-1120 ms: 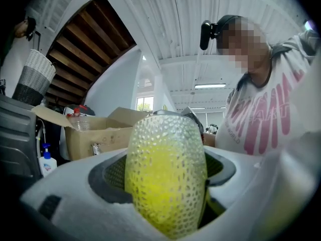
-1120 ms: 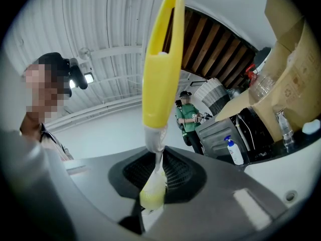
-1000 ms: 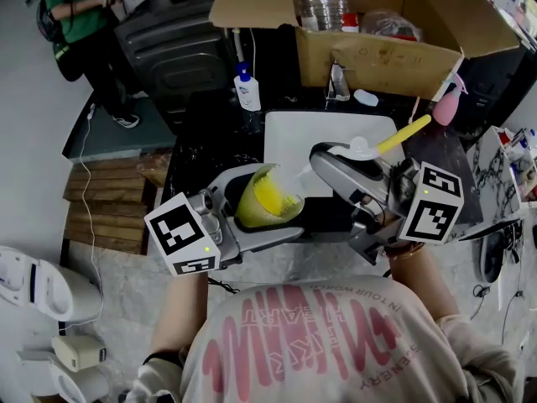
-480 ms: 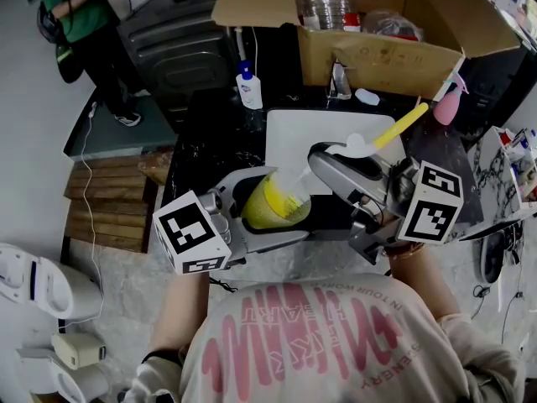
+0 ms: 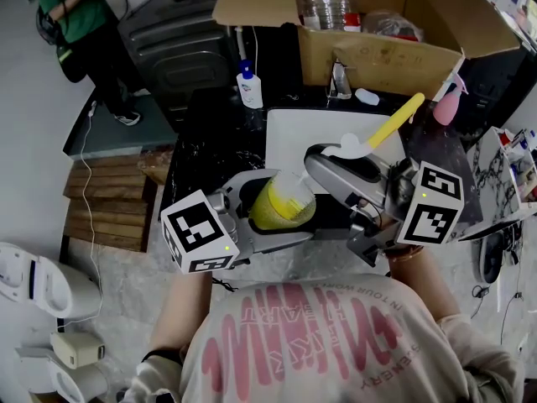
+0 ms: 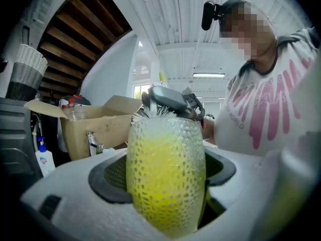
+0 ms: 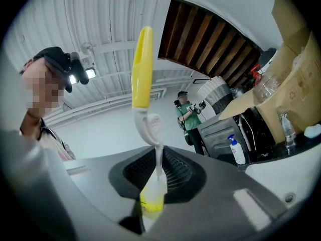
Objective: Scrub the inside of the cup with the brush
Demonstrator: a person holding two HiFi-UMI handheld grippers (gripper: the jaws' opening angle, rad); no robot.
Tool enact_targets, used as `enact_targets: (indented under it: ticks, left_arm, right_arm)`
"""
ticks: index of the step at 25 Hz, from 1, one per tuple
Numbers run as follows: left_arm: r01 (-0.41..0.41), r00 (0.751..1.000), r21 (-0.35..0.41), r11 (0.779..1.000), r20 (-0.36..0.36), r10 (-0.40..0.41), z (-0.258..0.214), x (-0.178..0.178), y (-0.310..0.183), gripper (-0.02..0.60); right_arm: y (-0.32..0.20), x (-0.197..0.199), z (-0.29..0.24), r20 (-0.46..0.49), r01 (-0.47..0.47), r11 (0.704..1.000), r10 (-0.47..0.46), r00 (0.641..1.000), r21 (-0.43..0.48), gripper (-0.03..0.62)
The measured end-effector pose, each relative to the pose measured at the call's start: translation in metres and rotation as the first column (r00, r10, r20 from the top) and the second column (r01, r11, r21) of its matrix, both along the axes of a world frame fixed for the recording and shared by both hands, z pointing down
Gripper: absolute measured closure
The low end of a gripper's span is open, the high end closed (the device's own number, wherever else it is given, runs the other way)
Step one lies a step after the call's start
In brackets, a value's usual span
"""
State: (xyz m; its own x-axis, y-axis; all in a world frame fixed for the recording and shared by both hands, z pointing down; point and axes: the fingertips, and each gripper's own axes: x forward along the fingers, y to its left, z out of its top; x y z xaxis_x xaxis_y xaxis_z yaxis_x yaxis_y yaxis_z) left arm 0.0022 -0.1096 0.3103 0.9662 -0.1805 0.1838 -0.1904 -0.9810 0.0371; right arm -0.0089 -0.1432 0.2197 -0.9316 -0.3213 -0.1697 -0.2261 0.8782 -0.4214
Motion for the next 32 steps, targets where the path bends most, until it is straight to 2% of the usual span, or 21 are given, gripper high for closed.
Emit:
enact_targets:
  ticks: [17,32]
  left_arm:
    - [0.115,0.984,-0.02,0.993,0.138,-0.111,0.024,0.008,-0.02,0.198]
    - [0.198,0.978,-0.089,0.976,0.081,-0.191,0.022,0.006,-0.034,0.196]
  right_arm:
    - [0.0,-0.004,0.008,-0.101,-0.035,0.997,0.042,0.994,0.072,0.54]
    - [-0.001,0.004,0.009,-0.109,-0.043,0.996,0.052,0.993,0.079,0.542]
